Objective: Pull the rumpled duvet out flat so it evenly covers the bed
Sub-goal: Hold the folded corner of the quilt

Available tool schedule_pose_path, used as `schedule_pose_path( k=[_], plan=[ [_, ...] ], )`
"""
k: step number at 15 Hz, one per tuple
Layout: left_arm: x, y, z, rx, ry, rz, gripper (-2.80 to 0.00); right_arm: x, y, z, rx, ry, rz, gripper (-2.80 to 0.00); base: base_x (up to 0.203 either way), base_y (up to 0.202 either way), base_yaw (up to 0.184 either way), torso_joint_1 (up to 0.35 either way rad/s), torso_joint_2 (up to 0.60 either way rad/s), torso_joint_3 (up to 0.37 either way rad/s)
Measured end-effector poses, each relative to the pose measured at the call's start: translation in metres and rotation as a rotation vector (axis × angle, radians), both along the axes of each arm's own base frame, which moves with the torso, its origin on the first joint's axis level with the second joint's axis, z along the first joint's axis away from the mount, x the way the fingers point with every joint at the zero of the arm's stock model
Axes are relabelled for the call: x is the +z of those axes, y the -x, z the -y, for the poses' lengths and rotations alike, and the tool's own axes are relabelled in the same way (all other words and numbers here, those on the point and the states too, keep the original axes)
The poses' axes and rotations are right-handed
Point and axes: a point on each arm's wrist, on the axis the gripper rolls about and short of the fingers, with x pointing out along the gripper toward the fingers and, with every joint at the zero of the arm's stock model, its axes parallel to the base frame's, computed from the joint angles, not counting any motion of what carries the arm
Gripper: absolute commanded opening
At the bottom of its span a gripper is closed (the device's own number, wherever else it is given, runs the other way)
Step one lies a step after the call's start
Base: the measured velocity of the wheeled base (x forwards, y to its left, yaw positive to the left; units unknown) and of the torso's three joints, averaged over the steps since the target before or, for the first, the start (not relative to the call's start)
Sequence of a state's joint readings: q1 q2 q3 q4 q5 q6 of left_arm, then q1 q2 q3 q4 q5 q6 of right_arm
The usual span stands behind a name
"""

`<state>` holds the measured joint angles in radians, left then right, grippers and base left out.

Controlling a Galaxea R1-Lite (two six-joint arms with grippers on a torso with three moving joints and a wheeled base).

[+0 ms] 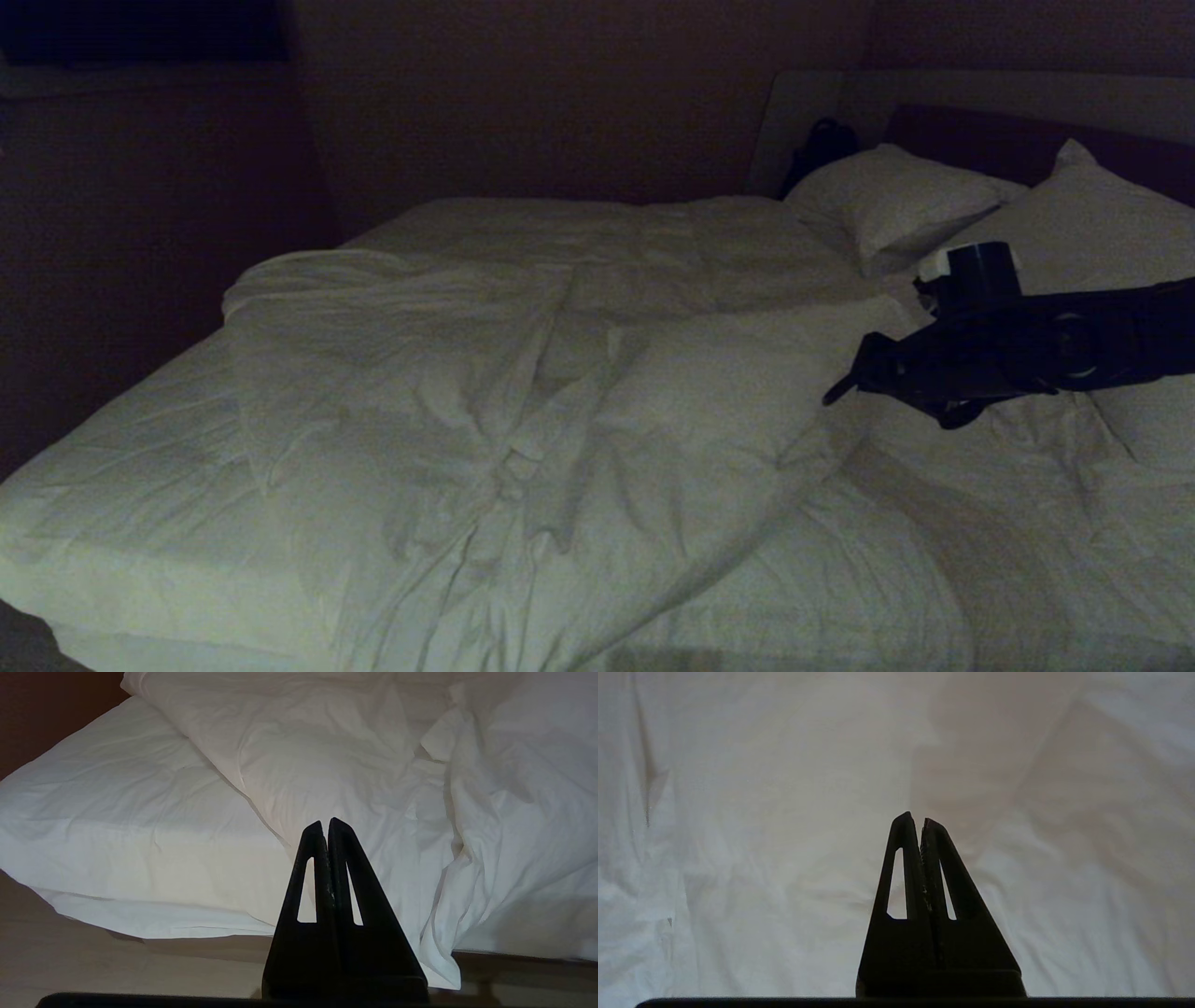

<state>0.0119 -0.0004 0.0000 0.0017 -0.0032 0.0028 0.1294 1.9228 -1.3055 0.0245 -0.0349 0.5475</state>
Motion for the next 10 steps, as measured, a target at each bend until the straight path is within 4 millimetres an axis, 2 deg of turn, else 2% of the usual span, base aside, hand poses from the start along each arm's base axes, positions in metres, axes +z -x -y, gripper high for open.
schedule_pose_path(
  k=[4,10],
  plan=[
    [0.000,0.000,0.000,0.000,-0.001,0.000,-2.80,0.003,-0.003,-0.005,0.040,0.034,0.051,-2.80,0.000,0.000,0.000,0.000,0.00,0.000],
    [0.000,0.000,0.000,0.001,0.000,0.000,-2.80,0.001,-0.020,-0.028,0.098,0.029,0.125,-2.80,0.000,0.000,0.000,0.000,0.00,0.000]
  ],
)
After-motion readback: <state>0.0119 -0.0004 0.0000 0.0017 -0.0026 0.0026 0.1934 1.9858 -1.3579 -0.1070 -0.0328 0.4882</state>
